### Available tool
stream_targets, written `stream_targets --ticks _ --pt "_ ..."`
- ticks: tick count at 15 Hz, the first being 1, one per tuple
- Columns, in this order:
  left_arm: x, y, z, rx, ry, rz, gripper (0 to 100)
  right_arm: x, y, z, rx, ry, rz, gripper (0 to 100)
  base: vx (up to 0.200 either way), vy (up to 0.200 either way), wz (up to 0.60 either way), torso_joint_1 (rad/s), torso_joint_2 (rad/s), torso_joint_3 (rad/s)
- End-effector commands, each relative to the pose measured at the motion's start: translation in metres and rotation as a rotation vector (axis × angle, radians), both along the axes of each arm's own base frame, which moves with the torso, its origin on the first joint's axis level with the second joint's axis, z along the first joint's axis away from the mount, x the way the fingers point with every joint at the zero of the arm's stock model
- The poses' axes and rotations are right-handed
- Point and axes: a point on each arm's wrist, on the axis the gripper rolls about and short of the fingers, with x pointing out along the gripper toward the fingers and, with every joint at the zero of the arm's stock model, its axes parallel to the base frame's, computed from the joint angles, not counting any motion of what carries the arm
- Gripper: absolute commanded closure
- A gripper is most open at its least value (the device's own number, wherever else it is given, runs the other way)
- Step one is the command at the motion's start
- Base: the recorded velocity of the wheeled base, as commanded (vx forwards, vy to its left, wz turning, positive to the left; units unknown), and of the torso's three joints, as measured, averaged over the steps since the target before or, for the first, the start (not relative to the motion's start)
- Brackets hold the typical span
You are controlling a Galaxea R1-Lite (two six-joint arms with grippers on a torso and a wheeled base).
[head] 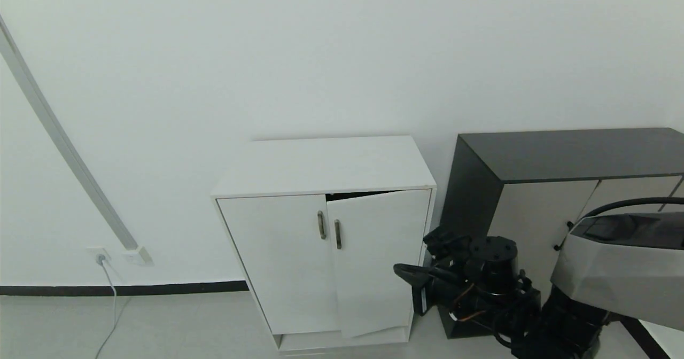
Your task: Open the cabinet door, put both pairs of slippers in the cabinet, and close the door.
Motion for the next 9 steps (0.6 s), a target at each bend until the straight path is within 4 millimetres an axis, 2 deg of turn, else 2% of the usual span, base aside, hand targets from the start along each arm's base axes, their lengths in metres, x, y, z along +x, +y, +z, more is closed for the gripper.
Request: stream_targets --ticks 1,3,5,9 --pt "0.000 0.000 0.000 0.000 0.000 0.000 100 -0.032 -0.022 0.018 -0.002 0.009 0.146 100 0.000 0.000 0.00 0.000 0.00 0.000" --pt "0.000 0.000 0.000 0.000 0.000 0.000 100 -0.046 -0.030 0.012 -0.044 0.027 0.216 100 0.000 0.000 0.00 0.000 0.00 0.000" --pt "0.000 0.000 0.000 0.000 0.000 0.000 100 -0.049 -0.029 0.007 -0.067 0.023 0.240 100 0.000 0.000 0.00 0.000 0.00 0.000" --pt "0.000 0.000 0.000 0.000 0.000 0.000 100 -0.049 -0.028 0.005 -0.072 0.029 0.242 100 0.200 0.000 0.00 -0.006 -0.01 0.002"
